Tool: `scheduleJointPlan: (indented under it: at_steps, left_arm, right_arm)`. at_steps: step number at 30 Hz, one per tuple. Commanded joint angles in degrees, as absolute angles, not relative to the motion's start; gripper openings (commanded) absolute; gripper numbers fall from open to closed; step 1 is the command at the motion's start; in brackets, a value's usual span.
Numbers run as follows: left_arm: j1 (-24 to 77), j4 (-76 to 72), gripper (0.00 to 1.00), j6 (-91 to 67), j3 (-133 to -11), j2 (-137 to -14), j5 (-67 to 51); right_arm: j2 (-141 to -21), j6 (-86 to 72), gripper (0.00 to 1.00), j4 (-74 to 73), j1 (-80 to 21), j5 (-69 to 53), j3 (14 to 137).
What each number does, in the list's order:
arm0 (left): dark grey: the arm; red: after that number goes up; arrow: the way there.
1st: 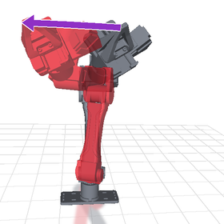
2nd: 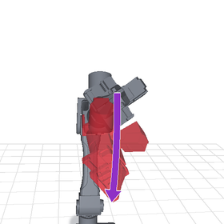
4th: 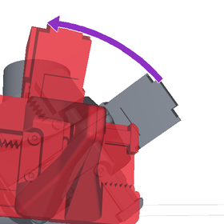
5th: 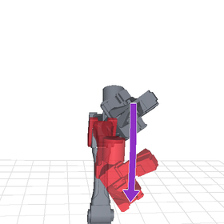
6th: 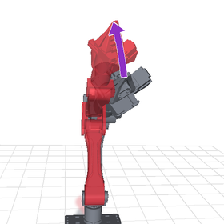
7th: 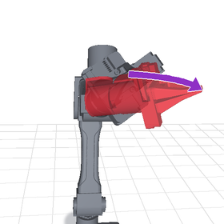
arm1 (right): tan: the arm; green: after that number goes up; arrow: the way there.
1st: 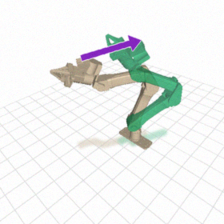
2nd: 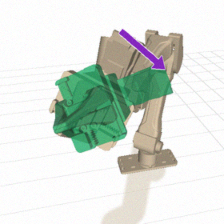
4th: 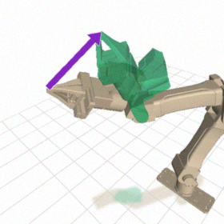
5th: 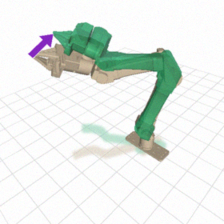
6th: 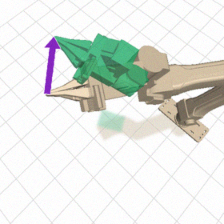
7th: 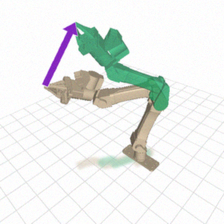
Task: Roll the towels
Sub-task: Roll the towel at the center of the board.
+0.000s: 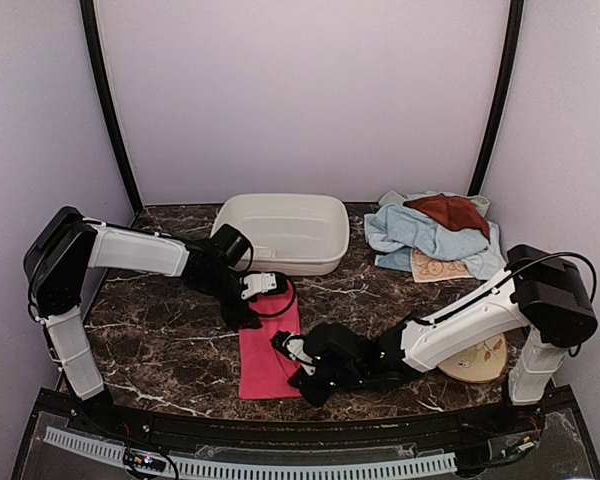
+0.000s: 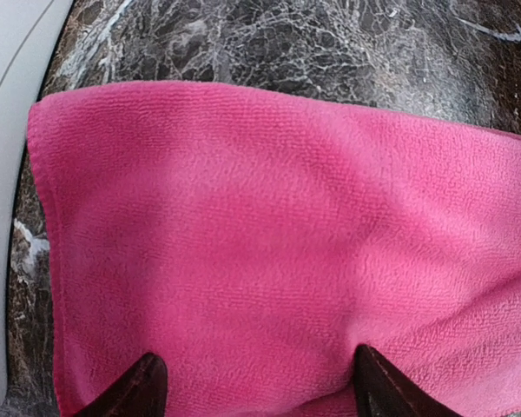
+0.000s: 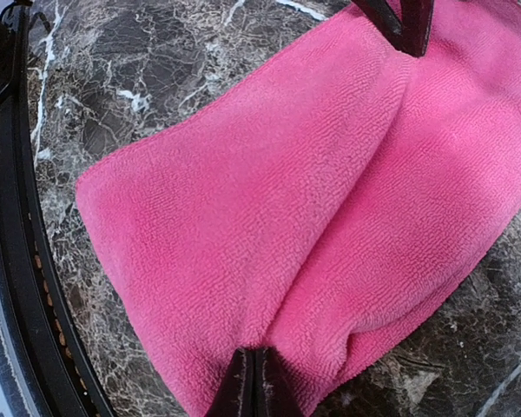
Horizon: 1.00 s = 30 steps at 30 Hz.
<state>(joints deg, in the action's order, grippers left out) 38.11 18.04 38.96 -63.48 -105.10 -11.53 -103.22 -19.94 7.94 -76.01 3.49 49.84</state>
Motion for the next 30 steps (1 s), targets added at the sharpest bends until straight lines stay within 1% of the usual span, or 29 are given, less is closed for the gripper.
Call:
scheduleJointPlan:
  at_steps: [1,3,5,6,7,8,9,10,12,13,14,16,19,22,25,28,30]
  left_arm:
    - [35.7,20.6,0.77,41.0,-65.6,-102.7,-9.0]
    - [35.6,21.4,0.79,41.9,-65.9,-100.3,-10.1]
    - [33.1,21.6,0.82,42.0,-66.0,-97.4,-10.9]
    - [32.6,21.5,0.82,41.5,-66.0,-95.8,-11.2]
    - [32.1,21.2,0.83,40.5,-66.0,-94.1,-11.3]
    - [31.4,20.6,0.89,38.7,-65.9,-92.5,-11.0]
    - [30.9,19.6,0.97,36.9,-65.4,-90.9,-10.4]
    - [30.0,19.4,0.99,36.0,-64.9,-89.4,-11.2]
    - [28.3,20.6,0.99,35.3,-64.3,-86.9,-14.1]
    - [27.8,21.6,0.99,35.3,-64.0,-86.1,-14.9]
    - [27.6,22.8,0.99,36.1,-63.7,-85.8,-15.3]
    - [27.4,26.2,0.99,37.5,-63.2,-85.8,-15.6]
    - [26.1,27.2,0.99,37.4,-60.4,-84.8,-16.7]
    - [24.0,23.2,0.99,35.1,-56.2,-81.2,-17.9]
    - [23.3,19.3,0.99,33.1,-51.9,-78.1,-17.8]
    - [23.3,19.0,0.99,31.8,-48.6,-75.5,-22.2]
    - [23.3,20.1,0.99,31.2,-47.2,-74.1,-25.1]
  right_arm:
    - [-99.6,-18.2,0.07,9.3,-77.4,6.4,48.6]
    - [-95.3,-16.4,0.13,10.7,-77.5,9.6,47.4]
    - [-90.6,-16.4,0.13,11.3,-77.8,9.6,46.6]
    - [-88.1,-10.2,0.64,12.1,-77.9,21.9,46.1]
    - [-86.1,-8.0,0.94,13.2,-77.9,28.1,45.6]
    - [-84.6,-7.4,0.99,14.7,-77.9,32.6,45.1]
    - [-82.8,-6.6,1.00,16.1,-77.8,36.4,44.5]
    - [-81.5,-5.8,1.00,17.8,-77.6,38.7,43.3]
    - [-80.2,-4.2,1.00,22.3,-75.9,40.3,40.6]
    - [-80.5,-1.8,0.99,22.3,-74.8,37.7,40.6]
    - [-81.3,2.1,0.94,19.9,-74.6,34.1,41.3]
    - [-83.2,10.7,0.91,18.1,-77.2,35.0,41.8]
    - [-84.5,19.2,0.92,15.9,-81.2,32.4,40.2]
    - [-85.1,21.0,0.85,11.8,-83.9,25.5,40.7]
    - [-86.4,23.0,0.79,11.1,-85.8,18.8,41.0]
    - [-89.9,23.9,0.73,9.2,-86.2,17.0,42.5]
    - [-92.5,24.8,0.70,9.1,-86.2,16.3,43.2]
